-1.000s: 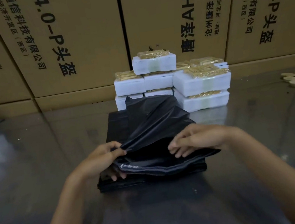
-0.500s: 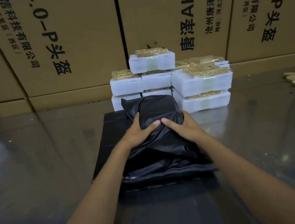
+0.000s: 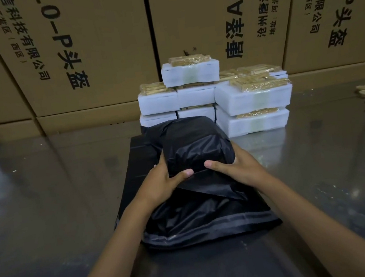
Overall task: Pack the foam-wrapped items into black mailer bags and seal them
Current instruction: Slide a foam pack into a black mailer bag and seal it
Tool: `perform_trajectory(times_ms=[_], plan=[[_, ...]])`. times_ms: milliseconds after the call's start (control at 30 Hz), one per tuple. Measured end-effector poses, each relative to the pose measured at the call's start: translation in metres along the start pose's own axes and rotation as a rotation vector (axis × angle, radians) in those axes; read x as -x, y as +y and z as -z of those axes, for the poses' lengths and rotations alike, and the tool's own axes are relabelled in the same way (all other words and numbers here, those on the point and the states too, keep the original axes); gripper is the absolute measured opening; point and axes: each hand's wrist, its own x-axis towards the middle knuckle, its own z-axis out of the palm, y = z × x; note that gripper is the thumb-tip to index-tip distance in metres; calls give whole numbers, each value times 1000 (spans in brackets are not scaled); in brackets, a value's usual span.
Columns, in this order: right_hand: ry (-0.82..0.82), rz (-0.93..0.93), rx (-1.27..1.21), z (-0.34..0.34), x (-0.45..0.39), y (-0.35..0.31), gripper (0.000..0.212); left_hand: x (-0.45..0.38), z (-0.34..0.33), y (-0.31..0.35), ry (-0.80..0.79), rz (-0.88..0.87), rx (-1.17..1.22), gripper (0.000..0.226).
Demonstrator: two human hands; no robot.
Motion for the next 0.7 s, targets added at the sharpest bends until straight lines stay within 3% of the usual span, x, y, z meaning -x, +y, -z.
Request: perform_trajectory(times_ms=[167,300,367,467,700], plan=[[-67,22,46,3,22,3,91,38,14,-8,-59,-1,-218,95],[28,64,54,33,45,13,53,62,39,-15,-15,10,-154,70],[-32,173,313,51,63,22,67,77,50,-19,-61,-76,-248,60],[-98,263,590,62,81,27,83,98,59,-19,-245,-138,-357,96],[-208,302,313,60,103,7,94,103,63,-4,-312,-156,-196,66]])
